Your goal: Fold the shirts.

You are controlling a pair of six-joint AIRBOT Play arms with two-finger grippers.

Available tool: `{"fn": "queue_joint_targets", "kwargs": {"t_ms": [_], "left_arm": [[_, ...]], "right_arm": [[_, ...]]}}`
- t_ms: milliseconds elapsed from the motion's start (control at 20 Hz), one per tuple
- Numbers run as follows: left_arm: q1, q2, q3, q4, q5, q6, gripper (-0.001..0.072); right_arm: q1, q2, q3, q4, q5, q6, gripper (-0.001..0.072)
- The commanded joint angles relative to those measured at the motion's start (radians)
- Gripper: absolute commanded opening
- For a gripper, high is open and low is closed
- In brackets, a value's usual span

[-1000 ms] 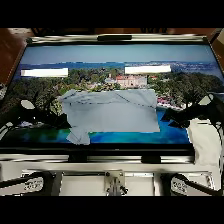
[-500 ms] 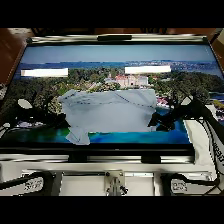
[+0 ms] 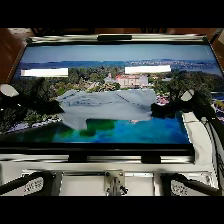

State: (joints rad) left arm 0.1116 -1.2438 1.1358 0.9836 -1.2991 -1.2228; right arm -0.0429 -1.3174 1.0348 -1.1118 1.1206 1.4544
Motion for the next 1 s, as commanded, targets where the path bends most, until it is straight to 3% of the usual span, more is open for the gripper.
{"fn": "queue_joint_targets", "kwargs": {"t_ms": [0, 200, 350, 450, 600, 750, 950], "left_arm": [[-0.005, 0.143, 0.332, 0.018, -0.008, 0.120, 0.0030], [-0.004, 0.352, 0.739, 0.018, 0.179, 0.105, 0.0031], [-0.004, 0.493, 0.827, 0.018, 0.311, 0.055, 0.0031], [-0.004, 0.564, 0.826, 0.031, 0.303, 0.051, 0.0031], [-0.004, 0.595, 0.826, 0.087, 0.174, 0.005, 0.0031], [-0.004, 0.576, 0.810, 0.179, 0.060, 0.006, 0.0031], [-0.004, 0.542, 0.650, 0.267, 0.030, 0.006, 0.0030]], "right_arm": [[0.001, 0.242, 0.178, 0.004, -0.034, -0.148, 0.0065], [0.001, 0.603, 0.415, -0.026, -0.392, -0.159, 0.0064], [0.001, 0.776, 0.478, -0.023, -0.550, -0.099, 0.0064], [0.001, 0.841, 0.486, -0.024, -0.501, -0.066, 0.0064], [0.001, 0.852, 0.486, -0.092, -0.364, -0.018, 0.0064], [0.001, 0.800, 0.486, -0.207, -0.188, 0.012, 0.0065], [0.001, 0.642, 0.486, -0.315, 0.041, 0.012, 0.0064]]}}
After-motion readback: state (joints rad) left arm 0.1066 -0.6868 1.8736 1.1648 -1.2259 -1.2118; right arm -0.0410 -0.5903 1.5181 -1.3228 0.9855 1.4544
